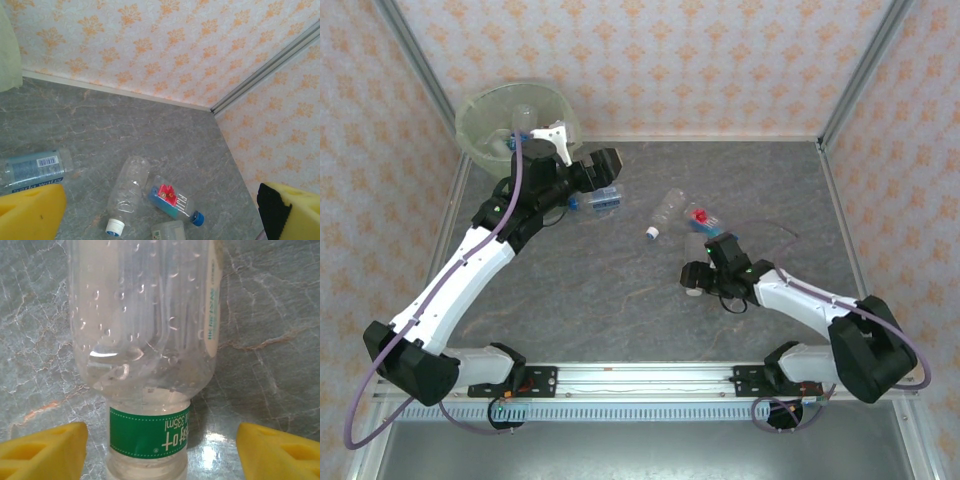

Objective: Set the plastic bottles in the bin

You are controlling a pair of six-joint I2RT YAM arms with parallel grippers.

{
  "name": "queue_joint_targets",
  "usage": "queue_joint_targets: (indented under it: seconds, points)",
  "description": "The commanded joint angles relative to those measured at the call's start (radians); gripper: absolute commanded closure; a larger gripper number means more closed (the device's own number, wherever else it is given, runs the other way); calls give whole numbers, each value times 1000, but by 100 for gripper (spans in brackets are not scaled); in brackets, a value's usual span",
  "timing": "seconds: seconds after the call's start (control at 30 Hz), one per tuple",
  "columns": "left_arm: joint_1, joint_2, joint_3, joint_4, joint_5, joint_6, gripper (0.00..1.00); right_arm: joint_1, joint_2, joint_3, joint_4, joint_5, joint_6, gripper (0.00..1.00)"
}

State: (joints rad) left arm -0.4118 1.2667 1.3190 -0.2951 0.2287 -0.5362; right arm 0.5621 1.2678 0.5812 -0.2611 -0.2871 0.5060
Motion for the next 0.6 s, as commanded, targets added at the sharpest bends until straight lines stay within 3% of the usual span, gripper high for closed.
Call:
queue_joint_targets:
  seconds: [0.0, 0.43, 0.57]
  points:
    - [3, -13, 31, 7, 1, 22, 1, 18, 28, -11, 23, 68, 0, 28]
    - [12, -28, 64, -73, -78, -10, 1, 66, 43, -18, 62, 136, -12, 59]
    - [57, -36, 48, -71, -37, -72, 1, 70, 14, -21, 62, 145, -11, 64]
